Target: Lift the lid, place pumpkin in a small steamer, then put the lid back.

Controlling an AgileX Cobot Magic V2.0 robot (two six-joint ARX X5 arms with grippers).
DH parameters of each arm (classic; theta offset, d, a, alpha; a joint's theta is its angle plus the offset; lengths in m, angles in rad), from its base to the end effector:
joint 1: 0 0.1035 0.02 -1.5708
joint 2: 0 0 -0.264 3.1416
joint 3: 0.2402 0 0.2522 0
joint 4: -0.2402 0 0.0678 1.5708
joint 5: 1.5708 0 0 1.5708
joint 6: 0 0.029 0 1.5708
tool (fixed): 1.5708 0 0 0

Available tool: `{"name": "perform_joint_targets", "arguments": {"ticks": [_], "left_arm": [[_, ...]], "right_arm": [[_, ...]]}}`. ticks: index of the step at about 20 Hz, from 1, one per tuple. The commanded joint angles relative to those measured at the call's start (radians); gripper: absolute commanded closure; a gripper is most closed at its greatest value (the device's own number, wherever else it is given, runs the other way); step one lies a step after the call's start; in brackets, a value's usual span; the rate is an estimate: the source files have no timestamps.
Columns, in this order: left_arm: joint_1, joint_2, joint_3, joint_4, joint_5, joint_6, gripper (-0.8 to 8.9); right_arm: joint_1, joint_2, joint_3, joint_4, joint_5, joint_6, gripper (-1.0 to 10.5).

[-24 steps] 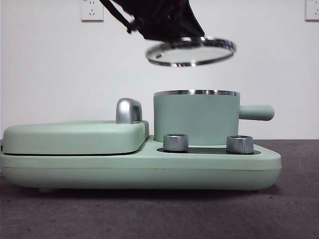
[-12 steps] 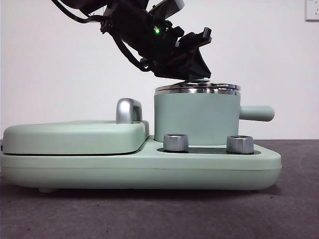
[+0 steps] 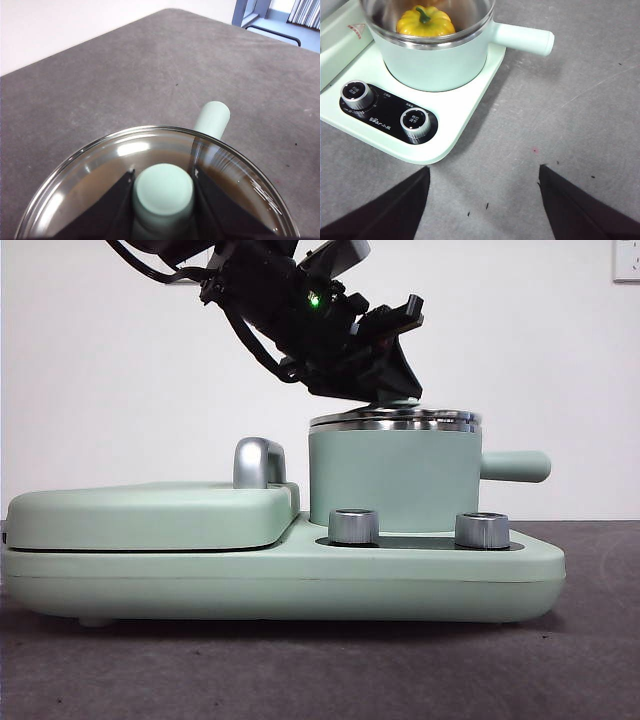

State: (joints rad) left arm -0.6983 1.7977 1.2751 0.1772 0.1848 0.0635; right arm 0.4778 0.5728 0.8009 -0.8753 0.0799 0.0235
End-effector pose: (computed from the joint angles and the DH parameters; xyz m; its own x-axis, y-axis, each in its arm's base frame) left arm 0.3123 -0.2691 0.2578 0.5903 -0.7354 -0.3328 0.7793 0.6266 -0.0024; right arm 0.0902 0.0441 0.3021 0.7429 0.2948 -0.6010 -0.3891 0.9207 -0.0294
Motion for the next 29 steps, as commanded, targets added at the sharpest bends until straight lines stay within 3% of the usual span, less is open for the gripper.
{"name": "perform_joint_targets", "arguments": {"ticks": [1, 5, 12, 17, 20, 26, 29], "left_arm": [[-0.008, 0.024, 0.011, -0.042, -0.009, 0.003, 8.04], [-0.008, 0.024, 0.011, -0.041, -0.010, 0.003, 8.02], [-0.009, 0.022, 0.038, -0.021, -0.010, 0.003, 5.25], [-0.009, -0.037, 0.042, -0.056, -0.009, -0.009, 5.22], [-0.009, -0.124, 0.042, -0.148, -0.009, -0.016, 5.23], [0.031, -0.339, 0.037, -0.539, -0.009, -0.106, 5.25], [0.050, -0.467, -0.037, -0.589, -0.009, -0.106, 5.37]], "right_arm": [[0.007, 0.005, 0.005, 0.006, -0.001, 0.010, 6.1], [0.007, 0.005, 0.005, 0.006, -0.001, 0.010, 6.1], [0.007, 0.005, 0.005, 0.006, -0.001, 0.010, 6.1], [0.007, 0.005, 0.005, 0.006, -0.001, 0.010, 6.1], [0.007, 0.005, 0.005, 0.006, -0.001, 0.010, 6.1], [0.007, 0.006, 0.005, 0.006, -0.004, 0.010, 6.1], [0.007, 0.008, 0.005, 0.006, -0.029, 0.010, 6.1]]}}
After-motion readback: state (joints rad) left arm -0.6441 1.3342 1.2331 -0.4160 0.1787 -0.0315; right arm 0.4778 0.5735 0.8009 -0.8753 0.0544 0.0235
